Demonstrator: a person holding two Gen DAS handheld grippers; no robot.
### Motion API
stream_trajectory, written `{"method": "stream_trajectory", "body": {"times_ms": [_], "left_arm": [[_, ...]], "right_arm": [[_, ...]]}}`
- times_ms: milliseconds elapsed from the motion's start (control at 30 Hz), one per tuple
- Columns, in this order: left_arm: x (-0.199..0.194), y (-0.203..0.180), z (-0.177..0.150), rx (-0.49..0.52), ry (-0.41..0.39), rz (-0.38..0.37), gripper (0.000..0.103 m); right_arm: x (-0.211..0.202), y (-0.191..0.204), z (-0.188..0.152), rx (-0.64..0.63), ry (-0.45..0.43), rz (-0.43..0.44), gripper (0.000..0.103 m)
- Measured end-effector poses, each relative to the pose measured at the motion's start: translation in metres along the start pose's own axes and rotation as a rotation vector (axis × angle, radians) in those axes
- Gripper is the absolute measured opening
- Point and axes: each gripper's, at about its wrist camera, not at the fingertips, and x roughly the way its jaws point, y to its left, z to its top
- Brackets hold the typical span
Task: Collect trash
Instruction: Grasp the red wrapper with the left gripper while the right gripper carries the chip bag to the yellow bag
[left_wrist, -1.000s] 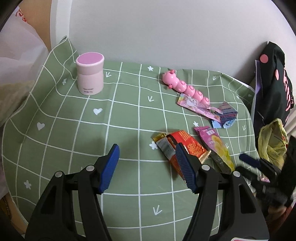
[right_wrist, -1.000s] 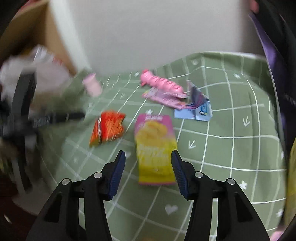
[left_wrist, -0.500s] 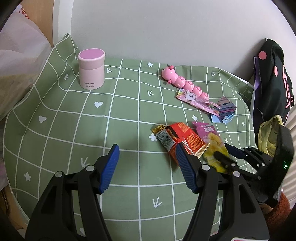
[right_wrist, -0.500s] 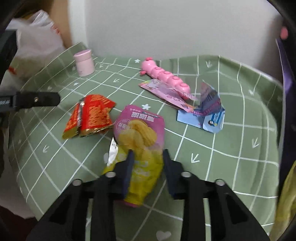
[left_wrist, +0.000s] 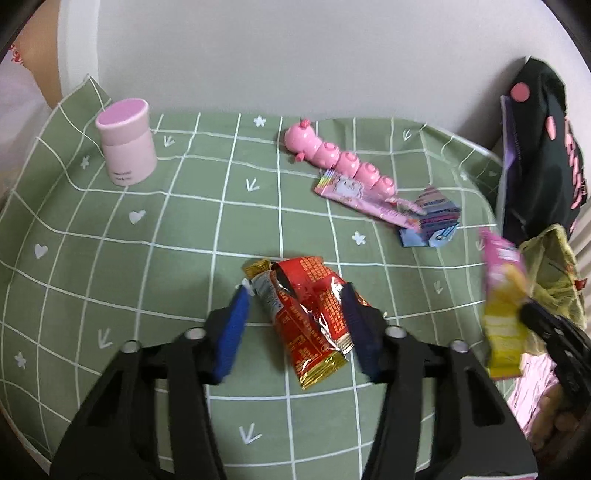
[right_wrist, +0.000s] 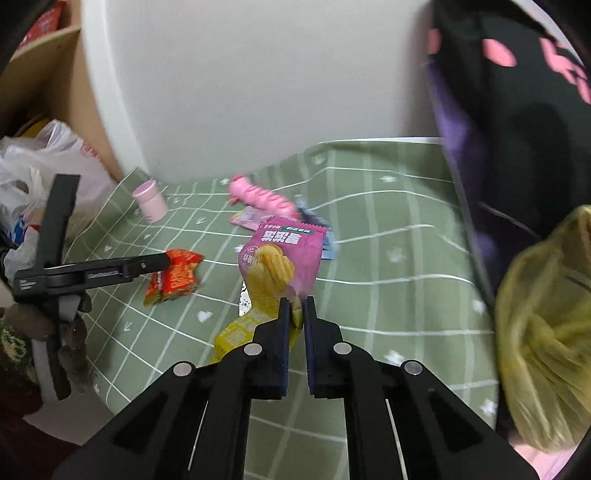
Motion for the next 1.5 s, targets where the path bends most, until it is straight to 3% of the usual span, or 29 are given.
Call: {"method": "stream_trajectory", "body": {"times_ms": [33, 167, 433, 700, 800, 1067, 1333, 1500], "left_arm": [[0.005, -0.002, 0.000, -0.005, 0.022, 0.017, 0.029], [0.005, -0.010, 0.002, -0.015, 0.017, 0.010, 0.009], [-0.029, -0.094, 0.030, 0.145, -0.120, -0.143, 0.006], [-0.081, -0.224, 0.054, 0.396, -0.262, -0.427, 0.006], [-0.089, -0.269, 0.053, 0.487, -0.288, -0.476, 0.006], [-0.081, -0.349, 0.033, 0.667, -0.263, -0.519, 0.006], [-0.039, -0.389, 0.034, 0.719, -0.159, -0.534, 0.006], [-0.015, -0.403, 0.036, 0.743, -0.098, -0.544, 0.006]], "right_arm": [[-0.008, -0.007, -0.002, 0.015, -0.010, -0.015, 0.008], [-0.041, -0.032, -0.008, 0.067, -0.059, -0.066, 0.008], [-0.122, -0.073, -0.016, 0.125, -0.200, -0.219, 0.008], [-0.197, -0.118, -0.023, 0.179, -0.305, -0.415, 0.008], [-0.221, -0.141, -0.031, 0.224, -0.322, -0.482, 0.008], [-0.237, -0.178, -0.044, 0.300, -0.313, -0.556, 0.008], [-0.222, -0.209, -0.036, 0.329, -0.285, -0.572, 0.008], [-0.194, -0.232, -0.029, 0.341, -0.220, -0.569, 0.008]]}}
